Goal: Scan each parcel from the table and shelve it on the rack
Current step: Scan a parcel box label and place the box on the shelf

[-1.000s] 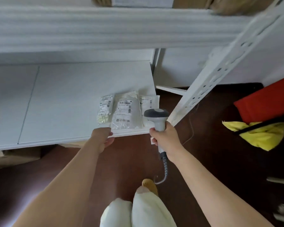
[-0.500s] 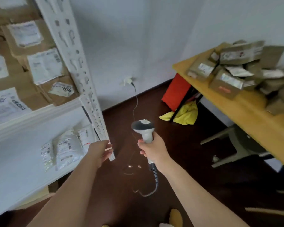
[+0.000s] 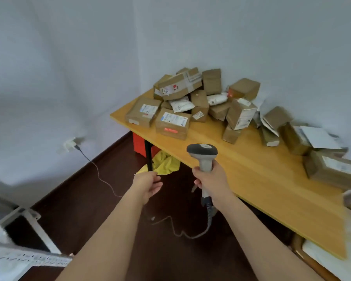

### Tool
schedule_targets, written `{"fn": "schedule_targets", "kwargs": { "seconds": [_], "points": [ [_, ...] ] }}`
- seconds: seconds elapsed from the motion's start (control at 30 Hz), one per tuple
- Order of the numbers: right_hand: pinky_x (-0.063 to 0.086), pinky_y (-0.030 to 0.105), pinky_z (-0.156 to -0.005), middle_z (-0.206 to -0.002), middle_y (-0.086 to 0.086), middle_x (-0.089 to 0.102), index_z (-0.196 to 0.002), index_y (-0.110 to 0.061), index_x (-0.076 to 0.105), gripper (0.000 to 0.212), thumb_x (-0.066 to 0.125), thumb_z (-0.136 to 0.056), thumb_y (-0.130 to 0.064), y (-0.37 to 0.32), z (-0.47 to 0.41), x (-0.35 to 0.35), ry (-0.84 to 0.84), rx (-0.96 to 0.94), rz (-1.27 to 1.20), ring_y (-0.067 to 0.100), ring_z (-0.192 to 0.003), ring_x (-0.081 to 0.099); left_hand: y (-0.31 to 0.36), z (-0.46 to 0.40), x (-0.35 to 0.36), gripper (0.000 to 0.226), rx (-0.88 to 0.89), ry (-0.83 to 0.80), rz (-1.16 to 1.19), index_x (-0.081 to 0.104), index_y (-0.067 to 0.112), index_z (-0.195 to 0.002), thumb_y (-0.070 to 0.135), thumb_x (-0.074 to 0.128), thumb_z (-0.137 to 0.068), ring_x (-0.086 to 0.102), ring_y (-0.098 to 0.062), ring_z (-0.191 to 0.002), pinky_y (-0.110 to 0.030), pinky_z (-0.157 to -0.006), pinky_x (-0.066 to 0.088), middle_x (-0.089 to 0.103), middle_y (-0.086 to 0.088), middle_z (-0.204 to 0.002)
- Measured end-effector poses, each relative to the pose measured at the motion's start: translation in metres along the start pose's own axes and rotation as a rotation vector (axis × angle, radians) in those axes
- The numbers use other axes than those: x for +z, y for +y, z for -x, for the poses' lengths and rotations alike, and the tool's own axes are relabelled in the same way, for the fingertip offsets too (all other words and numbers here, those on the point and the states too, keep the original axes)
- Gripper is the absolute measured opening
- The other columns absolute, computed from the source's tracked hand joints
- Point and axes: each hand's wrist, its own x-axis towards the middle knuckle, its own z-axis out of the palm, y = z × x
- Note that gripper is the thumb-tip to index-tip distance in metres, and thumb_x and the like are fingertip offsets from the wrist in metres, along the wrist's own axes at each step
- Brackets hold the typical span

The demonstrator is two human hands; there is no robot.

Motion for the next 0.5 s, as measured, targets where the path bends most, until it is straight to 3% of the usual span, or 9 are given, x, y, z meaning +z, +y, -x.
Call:
{"fn": "schedule_targets", "kwargs": {
  "seconds": [0.1, 0.37, 0.5],
  "points": [
    [0.047, 0.028, -0.057, -0.091, 0.009, 0.061, -0.1, -0.019, 0.055, 0.018, 0.062, -0.092, -0.005, -0.01, -0.032, -0.033, 0.036, -0.01, -0.031, 0.01, -0.05, 0.053, 0.022, -0.01, 0.055, 0.027, 0.03, -0.035, -0.088, 0.057, 0.004, -0.125, 0.006, 0.049, -0.099, 0.063, -0.02, -0.076, -0.028, -0.068, 0.054, 0.063, -0.01, -0.099],
    [0.05, 0.028, -0.058, -0.092, 0.01, 0.065, -0.098, -0.019, 0.057, 0.016, 0.065, -0.091, -0.007, -0.017, -0.12, -0.065, 0.07, 0.036, -0.025, 0.014, -0.056, 0.055, 0.064, -0.087, 0.118, 0.028, 0.001, 0.034, -0.172, 0.055, 0.006, -0.125, 0.012, 0.052, -0.098, 0.062, -0.02, -0.074, -0.027, -0.061, 0.052, 0.062, -0.007, -0.093],
    [0.049, 0.025, -0.054, -0.091, 0.008, 0.066, -0.096, -0.019, 0.056, 0.018, 0.066, -0.091, -0.005, -0.034, -0.173, -0.074, 0.056, 0.028, -0.009, 0.012, -0.052, 0.054, 0.092, -0.141, 0.148, 0.037, -0.046, 0.051, -0.159, 0.049, 0.004, -0.13, 0.025, 0.052, -0.1, 0.062, -0.021, -0.082, -0.028, -0.057, 0.051, 0.059, -0.011, -0.111]
  ]
}}
